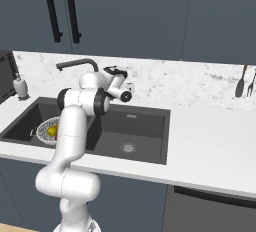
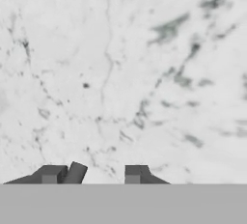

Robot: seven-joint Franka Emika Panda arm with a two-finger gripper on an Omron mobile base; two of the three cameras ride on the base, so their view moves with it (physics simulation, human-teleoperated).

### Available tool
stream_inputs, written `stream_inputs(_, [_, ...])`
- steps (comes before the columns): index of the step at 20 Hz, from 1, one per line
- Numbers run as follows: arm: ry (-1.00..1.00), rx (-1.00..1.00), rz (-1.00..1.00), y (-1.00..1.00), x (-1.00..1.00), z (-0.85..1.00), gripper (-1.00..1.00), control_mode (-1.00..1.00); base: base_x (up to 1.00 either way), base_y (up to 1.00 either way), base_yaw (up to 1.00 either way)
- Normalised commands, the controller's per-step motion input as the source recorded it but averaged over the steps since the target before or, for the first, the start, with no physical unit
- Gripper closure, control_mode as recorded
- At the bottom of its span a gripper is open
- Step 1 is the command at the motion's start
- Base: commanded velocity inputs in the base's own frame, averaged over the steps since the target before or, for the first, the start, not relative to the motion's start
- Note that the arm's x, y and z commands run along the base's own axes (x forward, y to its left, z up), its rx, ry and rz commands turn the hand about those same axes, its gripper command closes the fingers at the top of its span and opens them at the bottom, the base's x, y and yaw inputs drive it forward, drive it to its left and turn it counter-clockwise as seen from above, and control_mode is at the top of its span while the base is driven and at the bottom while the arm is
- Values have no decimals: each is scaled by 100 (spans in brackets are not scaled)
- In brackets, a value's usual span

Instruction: Put the colander in the sink, put the mango, pear in the colander, and turn on the sink faucet and pour water over the colander.

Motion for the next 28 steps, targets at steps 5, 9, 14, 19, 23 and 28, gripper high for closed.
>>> stream_inputs(5, [2, 0, -7, -25, 45, -12, 100, -100, 0, 0, 0])
stream_inputs(9, [6, 0, -4, -44, 39, -17, 100, -100, 0, 0, 0])
stream_inputs(14, [8, 0, -4, -50, 38, -25, 100, -100, 0, 0, 0])
stream_inputs(19, [9, 0, -5, -58, 35, -41, 100, -100, 0, 0, 0])
stream_inputs(23, [6, 0, -8, -66, 32, -49, 100, -100, 0, 0, 0])
stream_inputs(28, [3, 0, -9, -71, 28, -52, 100, -100, 0, 0, 0])
